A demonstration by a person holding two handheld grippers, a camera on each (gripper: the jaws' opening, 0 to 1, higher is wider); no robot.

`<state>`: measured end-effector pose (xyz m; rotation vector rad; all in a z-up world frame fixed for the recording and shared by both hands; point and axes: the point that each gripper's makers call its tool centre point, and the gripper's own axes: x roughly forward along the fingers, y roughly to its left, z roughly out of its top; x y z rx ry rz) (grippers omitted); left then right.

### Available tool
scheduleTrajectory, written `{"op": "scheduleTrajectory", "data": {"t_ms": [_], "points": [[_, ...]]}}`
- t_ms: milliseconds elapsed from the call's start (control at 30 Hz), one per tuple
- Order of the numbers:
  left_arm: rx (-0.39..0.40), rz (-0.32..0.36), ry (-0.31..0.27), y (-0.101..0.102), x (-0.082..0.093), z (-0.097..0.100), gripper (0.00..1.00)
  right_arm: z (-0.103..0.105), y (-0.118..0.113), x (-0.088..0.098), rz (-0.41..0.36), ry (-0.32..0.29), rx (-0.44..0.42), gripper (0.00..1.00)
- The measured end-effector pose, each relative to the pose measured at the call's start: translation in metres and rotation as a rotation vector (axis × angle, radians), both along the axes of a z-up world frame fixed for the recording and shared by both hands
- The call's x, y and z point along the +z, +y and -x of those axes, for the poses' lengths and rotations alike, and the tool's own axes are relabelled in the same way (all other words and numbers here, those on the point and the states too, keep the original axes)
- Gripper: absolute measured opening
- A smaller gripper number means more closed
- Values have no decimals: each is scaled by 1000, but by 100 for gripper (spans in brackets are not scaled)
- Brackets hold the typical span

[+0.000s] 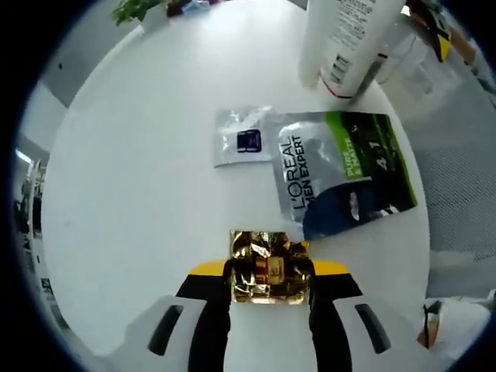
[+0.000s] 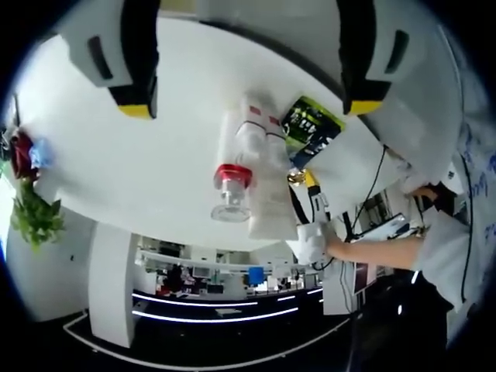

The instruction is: Arrange the skincare products in the storage area until every visible bottle or jar stands upright without overlapping.

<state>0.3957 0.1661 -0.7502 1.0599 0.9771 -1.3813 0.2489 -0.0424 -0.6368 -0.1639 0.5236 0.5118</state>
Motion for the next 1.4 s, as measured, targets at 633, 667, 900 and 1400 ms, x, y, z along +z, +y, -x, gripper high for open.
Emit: {"op": "scheduleTrajectory", "data": {"t_ms": [633, 667, 900, 1400], "points": [[64, -26, -4, 15, -1, 16, 36, 0, 0, 0, 9, -7, 5, 99], [66, -25, -7, 15, -1, 17, 36, 0, 0, 0, 9, -6, 6, 99], [78, -23, -5, 19, -1, 27, 36, 0, 1, 0, 3, -8, 10, 99], [90, -30, -1, 16, 1, 39, 36, -1, 0, 0, 4, -14, 15, 99]]}}
